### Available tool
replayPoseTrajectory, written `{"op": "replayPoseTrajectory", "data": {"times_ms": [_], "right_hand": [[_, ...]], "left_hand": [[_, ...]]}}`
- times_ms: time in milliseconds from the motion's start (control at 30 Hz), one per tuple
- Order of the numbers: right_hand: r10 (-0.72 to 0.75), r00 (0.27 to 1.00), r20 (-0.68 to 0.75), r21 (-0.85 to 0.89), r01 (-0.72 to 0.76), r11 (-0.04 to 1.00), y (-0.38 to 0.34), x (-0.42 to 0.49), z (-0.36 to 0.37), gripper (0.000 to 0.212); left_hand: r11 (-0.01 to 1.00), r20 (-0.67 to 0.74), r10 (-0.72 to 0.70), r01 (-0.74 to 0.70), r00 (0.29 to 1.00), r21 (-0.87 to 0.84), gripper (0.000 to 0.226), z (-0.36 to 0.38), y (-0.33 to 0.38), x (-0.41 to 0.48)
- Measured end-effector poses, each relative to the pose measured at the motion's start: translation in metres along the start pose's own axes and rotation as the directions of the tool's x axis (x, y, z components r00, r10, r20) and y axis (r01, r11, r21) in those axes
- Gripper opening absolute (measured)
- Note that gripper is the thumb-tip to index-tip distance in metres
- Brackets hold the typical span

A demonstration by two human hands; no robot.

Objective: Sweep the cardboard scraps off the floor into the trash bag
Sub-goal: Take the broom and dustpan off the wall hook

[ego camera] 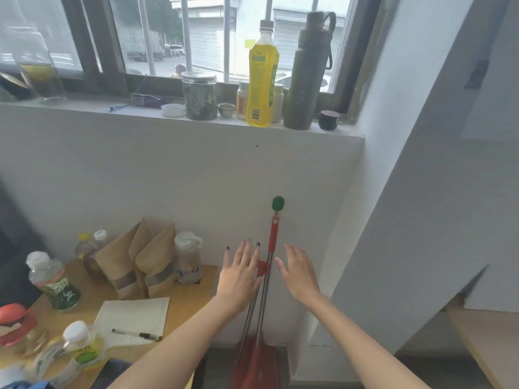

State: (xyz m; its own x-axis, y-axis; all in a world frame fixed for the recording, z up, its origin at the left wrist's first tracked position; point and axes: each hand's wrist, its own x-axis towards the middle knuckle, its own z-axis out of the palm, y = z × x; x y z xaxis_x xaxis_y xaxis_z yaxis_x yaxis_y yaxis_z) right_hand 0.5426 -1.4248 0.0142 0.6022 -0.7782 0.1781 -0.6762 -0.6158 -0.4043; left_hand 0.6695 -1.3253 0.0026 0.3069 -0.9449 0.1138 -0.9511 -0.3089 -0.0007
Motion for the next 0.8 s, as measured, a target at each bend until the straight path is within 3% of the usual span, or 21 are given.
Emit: {"op": "replayPoseTrajectory", "data": {"times_ms": [133, 267, 433, 667, 800], "right_hand": [[0.171, 0.981, 0.095, 0.218, -0.188, 0.958, 0.023, 0.057, 0.023, 0.042], [0.261, 0.947, 0.185, 0.308, -0.308, 0.900, 0.041, 0.098, 0.056, 0.047], [0.352, 0.902, 0.249, 0.395, -0.427, 0.813, 0.052, 0.130, 0.092, 0.052], [0.283, 0.909, 0.307, 0.437, -0.399, 0.806, 0.066, 0.157, 0.124, 0.014], [0.243, 0.929, 0.279, 0.473, -0.353, 0.808, 0.071, 0.162, 0.128, 0.011]], "left_hand": [[1.000, 0.206, -0.025, 0.026, 0.978, -0.002, 0.068, 0.031, -0.004, 0.051], [0.999, 0.339, -0.012, 0.029, 0.941, -0.045, 0.066, 0.071, -0.012, 0.087], [1.000, 0.415, -0.022, 0.025, 0.909, -0.003, 0.068, 0.119, -0.019, 0.124], [0.993, 0.462, -0.084, 0.036, 0.883, 0.112, 0.076, 0.174, -0.024, 0.154], [0.991, 0.462, -0.107, 0.056, 0.881, 0.124, 0.060, 0.180, -0.023, 0.170]]}}
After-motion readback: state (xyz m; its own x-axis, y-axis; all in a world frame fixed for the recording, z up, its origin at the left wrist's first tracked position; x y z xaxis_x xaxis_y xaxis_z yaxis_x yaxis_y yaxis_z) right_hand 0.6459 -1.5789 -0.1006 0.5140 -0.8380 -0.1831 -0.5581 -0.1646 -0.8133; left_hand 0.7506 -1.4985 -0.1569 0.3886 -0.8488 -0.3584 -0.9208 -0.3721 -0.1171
